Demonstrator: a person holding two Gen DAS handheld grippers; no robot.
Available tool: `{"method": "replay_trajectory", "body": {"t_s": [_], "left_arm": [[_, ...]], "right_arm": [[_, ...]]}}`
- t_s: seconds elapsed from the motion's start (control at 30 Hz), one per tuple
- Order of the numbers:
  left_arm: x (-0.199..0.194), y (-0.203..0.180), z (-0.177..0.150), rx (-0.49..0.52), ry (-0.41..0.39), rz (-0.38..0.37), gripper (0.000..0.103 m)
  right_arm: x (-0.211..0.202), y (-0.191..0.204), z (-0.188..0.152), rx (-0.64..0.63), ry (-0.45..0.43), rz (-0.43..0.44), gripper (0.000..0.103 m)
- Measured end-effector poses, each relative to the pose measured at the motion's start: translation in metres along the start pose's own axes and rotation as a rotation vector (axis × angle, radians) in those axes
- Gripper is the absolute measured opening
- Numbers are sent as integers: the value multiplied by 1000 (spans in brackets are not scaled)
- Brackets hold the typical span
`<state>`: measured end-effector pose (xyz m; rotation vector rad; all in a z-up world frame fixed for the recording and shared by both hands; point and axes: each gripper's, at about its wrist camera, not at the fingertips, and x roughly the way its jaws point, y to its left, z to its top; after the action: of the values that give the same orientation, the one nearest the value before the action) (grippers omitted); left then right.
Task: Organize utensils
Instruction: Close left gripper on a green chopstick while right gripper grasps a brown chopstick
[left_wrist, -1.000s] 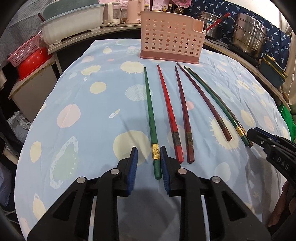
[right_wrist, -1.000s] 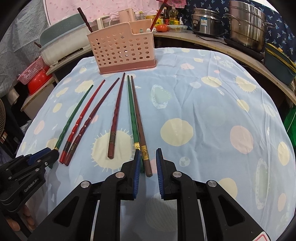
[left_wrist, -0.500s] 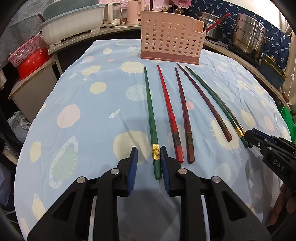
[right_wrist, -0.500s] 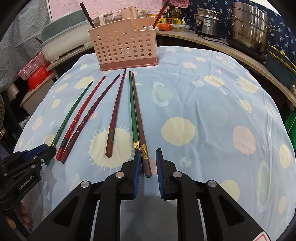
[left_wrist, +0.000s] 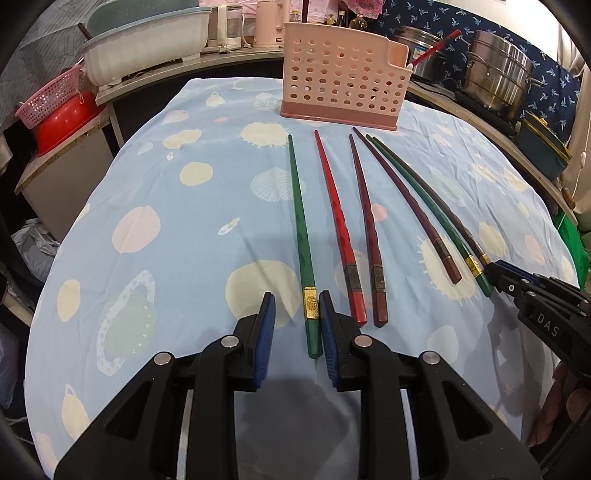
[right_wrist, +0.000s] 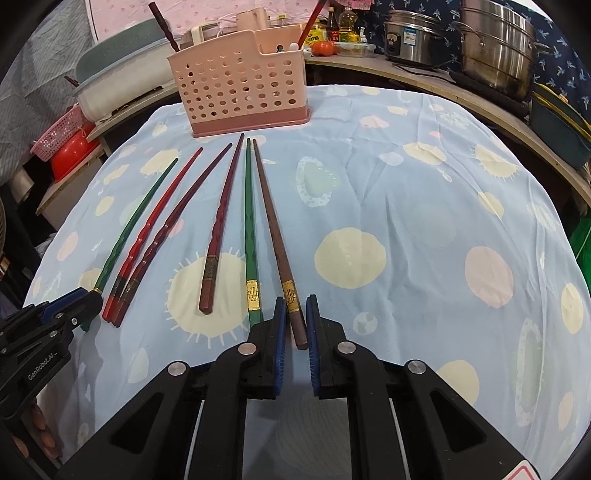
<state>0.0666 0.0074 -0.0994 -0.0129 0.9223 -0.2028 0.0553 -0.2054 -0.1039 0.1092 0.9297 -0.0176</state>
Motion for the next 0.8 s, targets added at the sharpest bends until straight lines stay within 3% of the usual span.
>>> {"method": "replay_trajectory", "body": {"t_s": [0.17, 0.47, 0.8], "left_arm": [[-3, 5, 0, -17, 10, -33, 7], [-24, 6, -3, -37, 7, -68, 7], [-81, 0, 29, -23, -113, -68, 7]], "right_arm": [[-5, -2, -3, 16, -4, 6, 8], [-37, -4, 2, 25, -61, 31, 7], [-94, -6, 27, 42, -178, 74, 7]]}}
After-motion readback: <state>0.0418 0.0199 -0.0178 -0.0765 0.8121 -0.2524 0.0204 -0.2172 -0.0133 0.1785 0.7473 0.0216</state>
